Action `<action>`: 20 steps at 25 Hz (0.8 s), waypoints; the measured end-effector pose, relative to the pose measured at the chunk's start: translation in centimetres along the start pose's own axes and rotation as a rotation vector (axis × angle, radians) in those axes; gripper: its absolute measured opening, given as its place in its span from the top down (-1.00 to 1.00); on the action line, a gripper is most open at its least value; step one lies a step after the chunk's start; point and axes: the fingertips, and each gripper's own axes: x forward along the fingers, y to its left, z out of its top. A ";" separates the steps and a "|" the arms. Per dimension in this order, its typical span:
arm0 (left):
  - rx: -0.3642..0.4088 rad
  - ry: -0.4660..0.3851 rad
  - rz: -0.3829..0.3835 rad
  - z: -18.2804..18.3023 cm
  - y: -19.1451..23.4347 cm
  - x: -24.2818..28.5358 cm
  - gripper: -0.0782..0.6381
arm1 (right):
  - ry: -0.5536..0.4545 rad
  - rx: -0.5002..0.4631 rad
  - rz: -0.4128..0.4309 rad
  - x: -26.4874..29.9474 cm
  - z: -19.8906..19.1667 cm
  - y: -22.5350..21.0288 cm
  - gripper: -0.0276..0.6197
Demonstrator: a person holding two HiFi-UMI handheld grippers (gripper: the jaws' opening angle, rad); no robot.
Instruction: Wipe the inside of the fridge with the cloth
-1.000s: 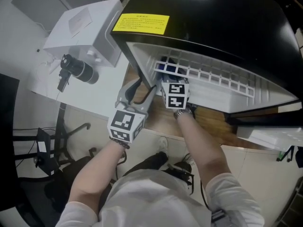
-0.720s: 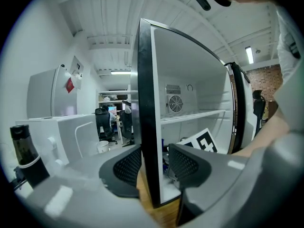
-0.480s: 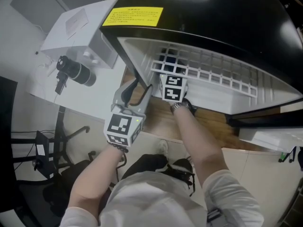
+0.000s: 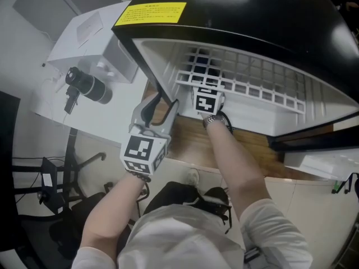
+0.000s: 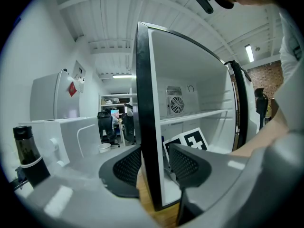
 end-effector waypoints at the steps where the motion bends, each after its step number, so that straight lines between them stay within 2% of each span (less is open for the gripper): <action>1: 0.000 0.001 0.001 0.0 0.0 0.0 0.30 | 0.001 0.000 -0.005 0.0 0.0 -0.2 0.75; 20: -0.001 0.012 0.026 -0.2 0.0 0.0 0.28 | 0.024 0.004 -0.122 -3.0 -0.7 -7.9 0.75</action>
